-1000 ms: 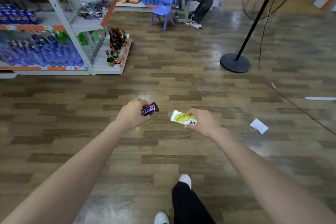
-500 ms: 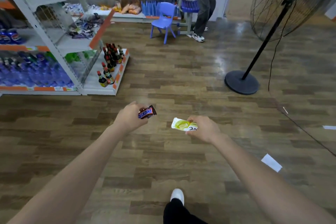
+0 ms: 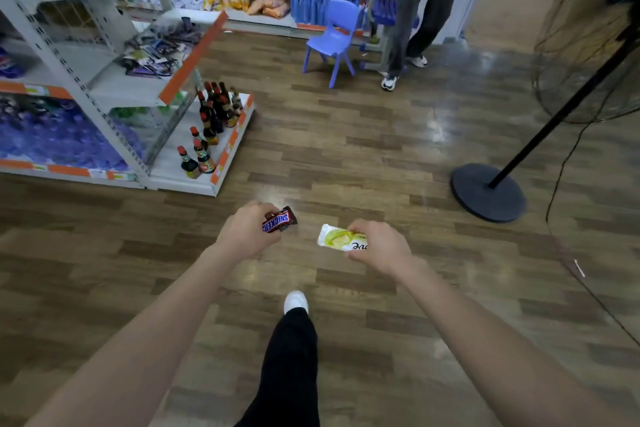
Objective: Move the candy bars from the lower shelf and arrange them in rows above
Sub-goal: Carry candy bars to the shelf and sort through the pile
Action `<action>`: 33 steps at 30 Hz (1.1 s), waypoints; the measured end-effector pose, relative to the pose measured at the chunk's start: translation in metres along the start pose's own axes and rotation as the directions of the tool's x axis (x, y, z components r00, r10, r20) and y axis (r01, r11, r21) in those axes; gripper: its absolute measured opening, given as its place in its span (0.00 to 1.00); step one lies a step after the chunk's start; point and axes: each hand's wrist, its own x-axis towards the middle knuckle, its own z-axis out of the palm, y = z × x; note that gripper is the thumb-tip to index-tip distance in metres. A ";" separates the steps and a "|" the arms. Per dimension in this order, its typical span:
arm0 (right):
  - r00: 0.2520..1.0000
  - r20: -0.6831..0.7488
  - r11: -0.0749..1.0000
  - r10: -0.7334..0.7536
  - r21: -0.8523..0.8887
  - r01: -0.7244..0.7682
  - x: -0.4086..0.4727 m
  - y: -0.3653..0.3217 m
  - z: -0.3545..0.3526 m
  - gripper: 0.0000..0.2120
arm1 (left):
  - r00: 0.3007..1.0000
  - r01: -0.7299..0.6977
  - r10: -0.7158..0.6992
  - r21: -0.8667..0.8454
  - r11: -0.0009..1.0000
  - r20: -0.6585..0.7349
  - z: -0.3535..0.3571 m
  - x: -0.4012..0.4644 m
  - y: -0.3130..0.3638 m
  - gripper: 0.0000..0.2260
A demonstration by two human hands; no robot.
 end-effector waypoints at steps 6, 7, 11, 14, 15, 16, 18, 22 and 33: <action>0.999 0.018 0.999 -0.031 -0.036 0.032 0.139 -0.017 -0.052 0.22 | 1.000 0.028 -0.028 0.018 0.999 0.000 -0.038 0.137 -0.019 0.17; 0.999 0.030 0.999 -0.032 -0.039 0.033 0.160 -0.021 -0.061 0.22 | 0.999 0.036 -0.036 0.038 0.999 0.005 -0.046 0.159 -0.022 0.17; 0.998 0.034 0.998 -0.049 -0.029 0.050 0.239 -0.034 -0.092 0.21 | 0.999 0.036 -0.035 0.046 0.998 -0.020 -0.070 0.236 -0.030 0.19; 0.998 0.012 0.998 -0.063 -0.011 0.063 0.288 -0.040 -0.110 0.19 | 0.999 0.032 -0.032 0.037 0.999 -0.017 -0.081 0.284 -0.029 0.19; 0.998 0.009 0.998 -0.068 -0.010 0.069 0.304 -0.041 -0.115 0.19 | 0.999 0.038 -0.037 0.035 0.999 -0.014 -0.083 0.300 -0.029 0.19; 0.997 0.006 0.997 -0.079 -0.009 0.079 0.321 -0.043 -0.120 0.19 | 0.999 0.045 -0.044 0.031 0.999 -0.016 -0.085 0.315 -0.030 0.19; 0.995 0.001 0.994 -0.104 -0.020 0.104 0.354 -0.044 -0.131 0.19 | 0.998 0.061 -0.060 0.017 0.998 -0.020 -0.088 0.345 -0.034 0.19; 0.990 0.030 0.989 -0.138 -0.051 0.139 0.432 -0.042 -0.155 0.19 | 0.994 0.111 -0.111 0.030 0.993 -0.003 -0.094 0.411 -0.044 0.19; 0.940 0.123 0.929 -0.317 -0.157 0.334 0.659 -0.066 -0.249 0.19 | 0.956 0.263 -0.263 -0.021 0.965 -0.131 -0.138 0.602 -0.054 0.15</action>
